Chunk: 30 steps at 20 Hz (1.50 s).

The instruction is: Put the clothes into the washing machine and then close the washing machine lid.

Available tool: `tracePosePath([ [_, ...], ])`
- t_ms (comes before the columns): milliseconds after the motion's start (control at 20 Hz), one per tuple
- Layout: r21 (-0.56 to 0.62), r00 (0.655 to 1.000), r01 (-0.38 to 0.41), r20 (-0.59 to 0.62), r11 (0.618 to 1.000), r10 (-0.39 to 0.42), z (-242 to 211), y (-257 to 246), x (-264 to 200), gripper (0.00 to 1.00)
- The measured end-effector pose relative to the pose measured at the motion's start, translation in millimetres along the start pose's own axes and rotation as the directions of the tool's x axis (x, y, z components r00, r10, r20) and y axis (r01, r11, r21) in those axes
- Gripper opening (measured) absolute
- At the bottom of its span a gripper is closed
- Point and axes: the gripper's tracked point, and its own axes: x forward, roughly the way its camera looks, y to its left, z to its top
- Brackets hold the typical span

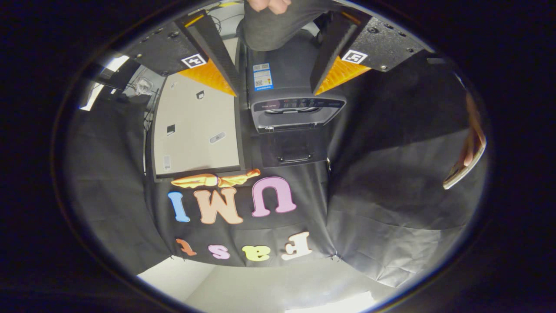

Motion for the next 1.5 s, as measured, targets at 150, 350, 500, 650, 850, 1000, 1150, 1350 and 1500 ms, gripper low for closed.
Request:
tracePosePath([
  [150,0.002,1.000,0.000,0.001,1.000,0.000,1,-1,0,0.97],
  [350,0.003,1.000,0.000,-0.001,1.000,0.000,0,0,1,0.97],
  [500,0.002,1.000,-0.002,0.001,1.000,0.002,1,0,1,0.97],
  [650,-0.001,1.000,-0.002,0.001,1.000,0.002,2,-1,2,0.97],
  [850,0.000,1.000,-0.001,-0.001,1.000,0.001,2,-3,4,0.97],
  [1000,-0.016,1.000,0.007,0.005,1.000,-0.007,9,-9,9,0.97],
  [1150,-0.035,1.000,0.017,0.022,0.999,-0.016,22,-18,19,0.97],
  [1350,-0.041,0.999,0.024,0.032,0.999,-0.023,29,-28,36,0.97],
  [1500,-0.044,0.999,0.027,0.030,0.999,-0.026,34,-35,51,0.97],
])
